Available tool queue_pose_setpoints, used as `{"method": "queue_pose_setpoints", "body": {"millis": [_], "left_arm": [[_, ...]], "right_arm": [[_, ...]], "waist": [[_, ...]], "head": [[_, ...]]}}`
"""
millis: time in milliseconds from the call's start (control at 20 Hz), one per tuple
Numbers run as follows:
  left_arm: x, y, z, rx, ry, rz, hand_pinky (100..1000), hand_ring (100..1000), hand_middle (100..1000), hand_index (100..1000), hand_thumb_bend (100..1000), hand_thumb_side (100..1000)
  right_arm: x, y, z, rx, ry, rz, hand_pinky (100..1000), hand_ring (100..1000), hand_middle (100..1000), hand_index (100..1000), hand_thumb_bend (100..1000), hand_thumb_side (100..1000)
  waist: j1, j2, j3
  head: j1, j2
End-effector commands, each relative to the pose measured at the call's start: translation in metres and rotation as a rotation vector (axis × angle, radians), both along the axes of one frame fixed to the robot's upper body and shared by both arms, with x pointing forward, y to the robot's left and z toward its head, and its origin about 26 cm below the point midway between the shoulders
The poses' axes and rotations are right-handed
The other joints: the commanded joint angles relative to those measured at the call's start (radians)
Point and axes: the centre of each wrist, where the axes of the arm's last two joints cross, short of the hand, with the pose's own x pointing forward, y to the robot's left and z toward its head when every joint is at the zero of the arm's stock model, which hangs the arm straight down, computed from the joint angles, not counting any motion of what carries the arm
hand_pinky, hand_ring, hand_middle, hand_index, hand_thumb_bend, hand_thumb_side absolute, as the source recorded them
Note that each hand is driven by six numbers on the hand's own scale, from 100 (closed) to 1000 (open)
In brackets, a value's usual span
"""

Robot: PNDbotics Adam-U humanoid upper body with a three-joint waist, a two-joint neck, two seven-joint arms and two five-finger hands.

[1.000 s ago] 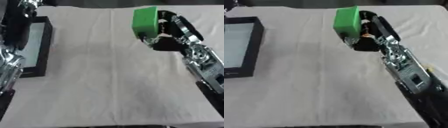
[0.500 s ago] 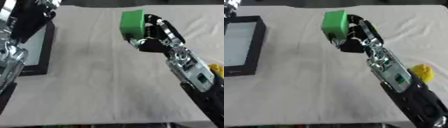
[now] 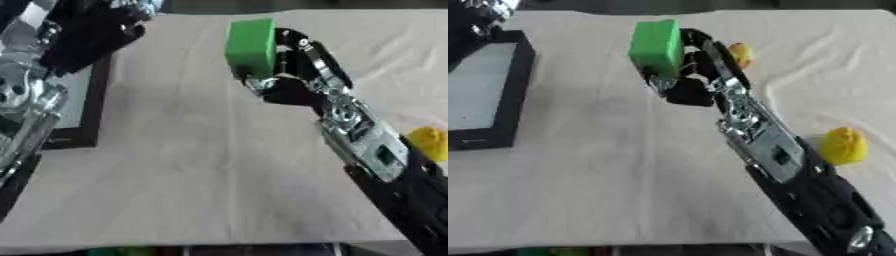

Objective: Pick up the objects with one hand, pass them to the other hand, and then place them into the box on the other side of the table.

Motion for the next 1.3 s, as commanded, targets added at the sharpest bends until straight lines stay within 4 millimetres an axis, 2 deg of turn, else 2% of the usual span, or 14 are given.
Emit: {"method": "queue_pose_setpoints", "body": {"millis": [50, 200, 450, 700, 800, 850, 900, 1150, 1300], "left_arm": [[-0.009, -0.009, 0.012, 0.048, -0.035, -0.025, 681, 840, 794, 784, 100, 545], [-0.013, -0.019, 0.016, 0.104, -0.030, -0.013, 698, 848, 802, 789, 100, 533], [-0.018, -0.032, 0.021, 0.215, -0.026, 0.046, 731, 856, 806, 807, 100, 460], [-0.010, -0.048, 0.017, 0.390, -0.005, 0.083, 791, 880, 810, 841, 100, 447], [-0.005, -0.050, 0.016, 0.455, 0.005, 0.100, 819, 892, 810, 849, 130, 422], [-0.003, -0.051, 0.015, 0.489, 0.012, 0.110, 836, 899, 808, 853, 152, 371], [-0.001, -0.051, 0.014, 0.525, 0.024, 0.119, 848, 904, 807, 851, 163, 407], [0.001, -0.048, 0.017, 0.657, 0.073, 0.141, 898, 922, 807, 862, 218, 329], [-0.001, -0.047, 0.020, 0.718, 0.084, 0.148, 918, 928, 813, 864, 312, 273]], "right_arm": [[0.001, 0.007, 0.002, 0.008, -0.028, 0.011, 581, 544, 524, 580, 100, 100], [0.000, 0.012, 0.000, 0.007, -0.038, 0.023, 581, 544, 523, 579, 100, 100], [0.001, 0.017, -0.004, 0.002, -0.055, 0.024, 581, 544, 524, 580, 100, 100], [0.001, 0.020, -0.006, -0.010, -0.073, 0.032, 582, 544, 523, 579, 100, 100], [0.001, 0.020, -0.005, -0.012, -0.080, 0.035, 583, 544, 523, 579, 100, 100], [0.000, 0.020, -0.005, -0.013, -0.085, 0.037, 583, 544, 523, 579, 100, 100], [0.000, 0.020, -0.005, -0.015, -0.088, 0.038, 583, 545, 523, 579, 100, 100], [0.000, 0.019, -0.006, -0.022, -0.087, 0.036, 583, 544, 522, 578, 100, 100], [0.001, 0.020, -0.007, -0.026, -0.087, 0.036, 583, 544, 522, 578, 100, 100]], "waist": [[0.003, -0.028, 0.005], [0.007, -0.029, 0.012], [0.012, -0.030, 0.023], [0.015, -0.031, 0.028], [0.016, -0.031, 0.029], [0.016, -0.031, 0.029], [0.016, -0.030, 0.029], [0.017, -0.029, 0.029], [0.017, -0.028, 0.030]], "head": [[-0.008, 0.011], [-0.013, 0.016], [-0.023, 0.019], [-0.029, 0.022], [-0.029, 0.023], [-0.027, 0.023], [-0.026, 0.022], [-0.022, 0.017], [-0.021, 0.012]]}}
